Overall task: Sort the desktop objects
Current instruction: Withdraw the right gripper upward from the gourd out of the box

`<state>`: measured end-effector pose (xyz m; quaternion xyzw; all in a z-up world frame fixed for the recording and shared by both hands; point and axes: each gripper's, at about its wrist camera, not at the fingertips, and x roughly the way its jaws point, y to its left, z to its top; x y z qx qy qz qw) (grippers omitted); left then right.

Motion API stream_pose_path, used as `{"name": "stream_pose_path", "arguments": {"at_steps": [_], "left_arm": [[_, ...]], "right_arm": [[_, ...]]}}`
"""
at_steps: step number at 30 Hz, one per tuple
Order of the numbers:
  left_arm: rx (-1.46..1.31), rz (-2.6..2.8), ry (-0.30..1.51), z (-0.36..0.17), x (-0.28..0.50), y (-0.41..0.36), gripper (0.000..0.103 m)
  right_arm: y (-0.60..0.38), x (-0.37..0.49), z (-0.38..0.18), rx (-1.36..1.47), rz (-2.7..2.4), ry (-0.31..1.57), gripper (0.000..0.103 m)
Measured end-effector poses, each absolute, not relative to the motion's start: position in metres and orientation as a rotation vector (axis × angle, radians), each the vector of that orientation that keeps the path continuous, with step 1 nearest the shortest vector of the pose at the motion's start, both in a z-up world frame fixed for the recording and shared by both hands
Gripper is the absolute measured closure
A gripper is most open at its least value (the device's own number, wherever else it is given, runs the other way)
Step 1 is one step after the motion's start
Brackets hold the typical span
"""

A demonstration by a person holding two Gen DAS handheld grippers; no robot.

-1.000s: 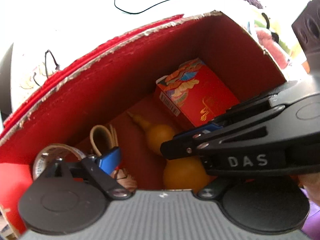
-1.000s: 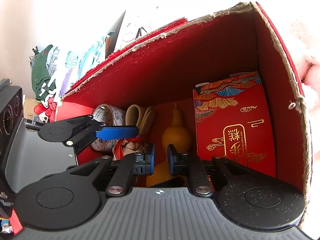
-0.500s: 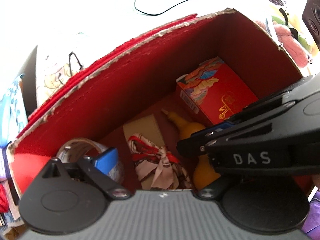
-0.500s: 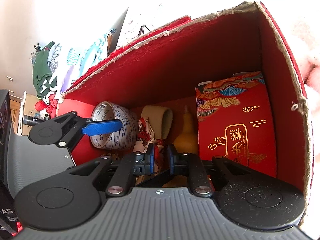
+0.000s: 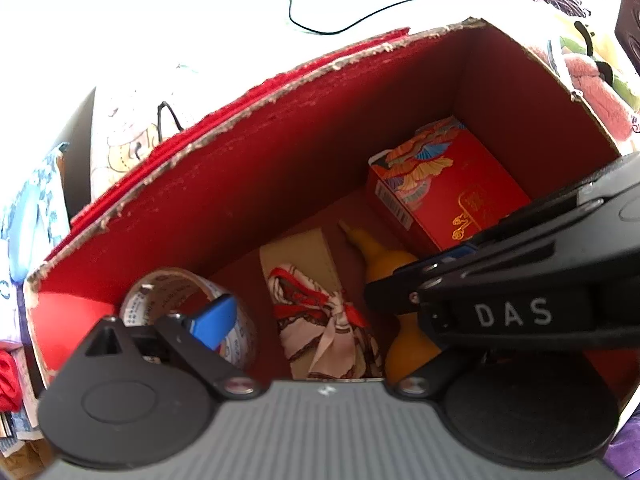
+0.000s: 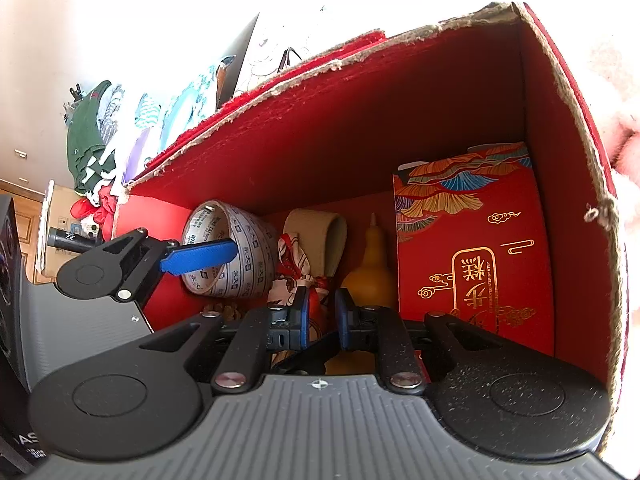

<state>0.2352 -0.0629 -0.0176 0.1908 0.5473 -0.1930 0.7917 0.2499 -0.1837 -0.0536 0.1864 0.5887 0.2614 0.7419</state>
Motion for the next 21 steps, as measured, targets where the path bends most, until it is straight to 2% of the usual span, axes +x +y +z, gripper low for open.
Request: {"name": "stream_pose_path", "arguments": {"at_steps": [21], "left_arm": [[0.447, -0.368, 1.159, -0.022, 0.246, -0.061, 0.002]], "right_arm": [[-0.183, 0.252, -0.054, 0.402, 0.567, 1.293, 0.084]]}}
